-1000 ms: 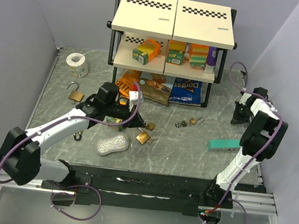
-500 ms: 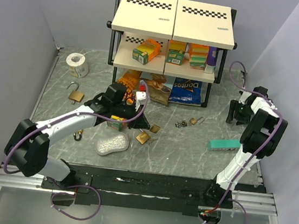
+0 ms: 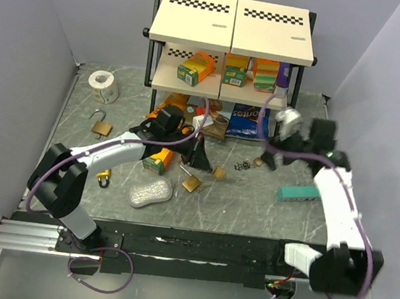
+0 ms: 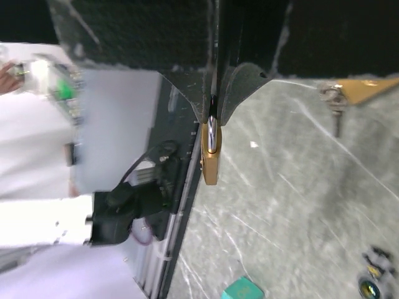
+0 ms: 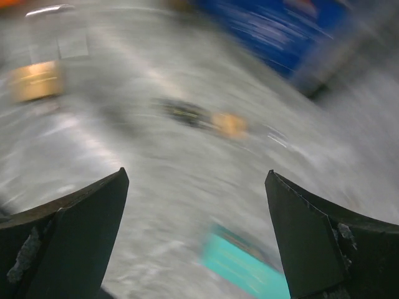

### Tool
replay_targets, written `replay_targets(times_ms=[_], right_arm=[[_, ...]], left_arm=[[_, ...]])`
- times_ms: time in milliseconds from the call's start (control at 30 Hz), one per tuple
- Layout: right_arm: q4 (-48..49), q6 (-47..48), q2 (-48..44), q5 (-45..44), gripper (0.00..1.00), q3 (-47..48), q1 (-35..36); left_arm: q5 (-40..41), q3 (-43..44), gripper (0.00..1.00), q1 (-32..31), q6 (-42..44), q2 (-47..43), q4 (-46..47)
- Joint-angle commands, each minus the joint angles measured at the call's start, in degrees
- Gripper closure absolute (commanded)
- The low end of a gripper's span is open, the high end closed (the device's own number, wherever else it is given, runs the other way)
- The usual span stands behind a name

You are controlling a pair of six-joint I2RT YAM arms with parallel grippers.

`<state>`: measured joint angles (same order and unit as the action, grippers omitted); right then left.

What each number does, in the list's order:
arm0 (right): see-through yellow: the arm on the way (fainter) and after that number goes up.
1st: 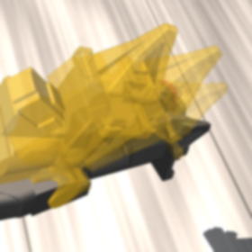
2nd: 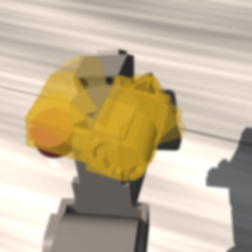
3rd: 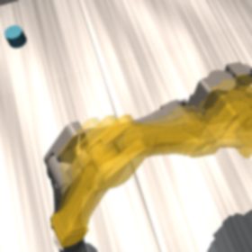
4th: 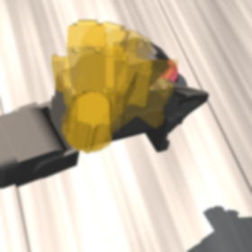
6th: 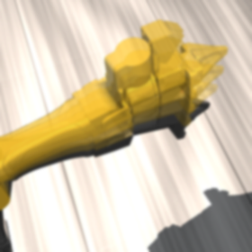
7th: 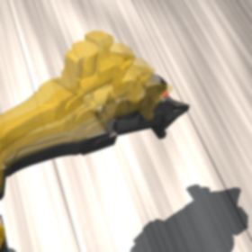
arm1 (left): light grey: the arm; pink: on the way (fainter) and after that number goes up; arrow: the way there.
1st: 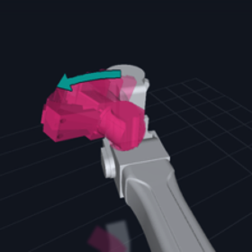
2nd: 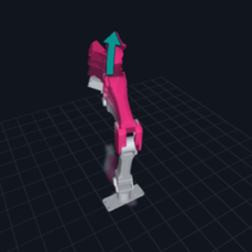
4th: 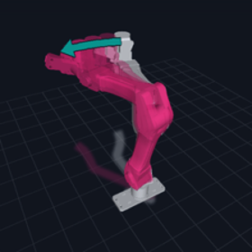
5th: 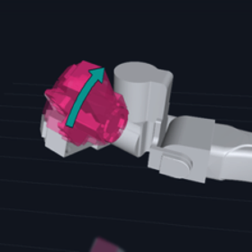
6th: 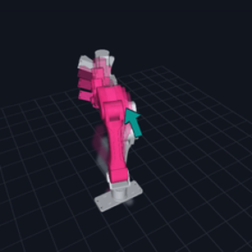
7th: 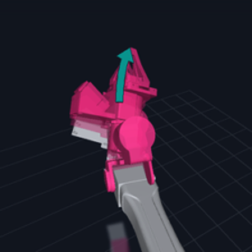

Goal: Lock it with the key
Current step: Place the lock at the center of the board.

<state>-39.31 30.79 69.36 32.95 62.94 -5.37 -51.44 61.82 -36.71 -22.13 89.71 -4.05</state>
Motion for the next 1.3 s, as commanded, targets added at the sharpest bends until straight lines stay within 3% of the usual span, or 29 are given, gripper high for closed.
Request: replay_targets(times_ms=[0, 167, 267, 567, 733, 1033, 1100, 1133, 1233, 1267], right_arm=[[1.7, 1.1, -10.0, 5.5, 0.01, -5.9, 15.1], [6.5, -0.3, -14.3, 2.0, 0.01, -8.0, 31.9], [9.1, -0.3, -13.3, -1.6, 0.01, -9.3, 37.3], [13.7, 4.0, -10.0, -9.4, 0.09, -11.1, 42.9], [15.1, 5.4, -9.2, -11.4, 0.22, -12.3, 43.8], [16.4, 4.5, -9.7, -13.1, 0.59, -11.5, 43.9], [15.9, 3.8, -9.7, -13.0, 0.66, -11.3, 43.7], [15.3, 2.7, -9.7, -13.1, 0.66, -11.2, 43.2], [11.9, 0.0, -9.3, -9.8, 0.68, -10.6, 39.4], [11.0, -0.9, -9.2, -8.2, 0.69, -10.6, 34.8]], left_arm=[[-3.8, 1.9, 0.99, -0.3, -12.9, 1.2, 3.6], [-3.9, -0.7, 0.99, -0.5, -19.5, -0.1, 9.9], [-4.0, -1.2, 0.99, -0.6, -19.7, -0.8, 10.8], [-3.7, -2.1, 0.99, -0.5, -18.9, -3.0, 11.0], [-3.7, -2.4, 0.99, -0.6, -18.4, -3.7, 10.9], [-3.0, -1.8, 0.98, -0.5, -17.1, -3.7, 8.9], [-3.0, -1.8, 0.84, -0.5, -17.0, -3.7, 8.9], [-3.0, -2.1, 0.67, -0.3, -16.8, -3.8, 9.0], [-2.1, -2.6, 0.47, 0.8, -15.2, -5.2, 8.3], [-1.7, -2.7, 0.43, 1.3, -14.4, -5.8, 7.8]])
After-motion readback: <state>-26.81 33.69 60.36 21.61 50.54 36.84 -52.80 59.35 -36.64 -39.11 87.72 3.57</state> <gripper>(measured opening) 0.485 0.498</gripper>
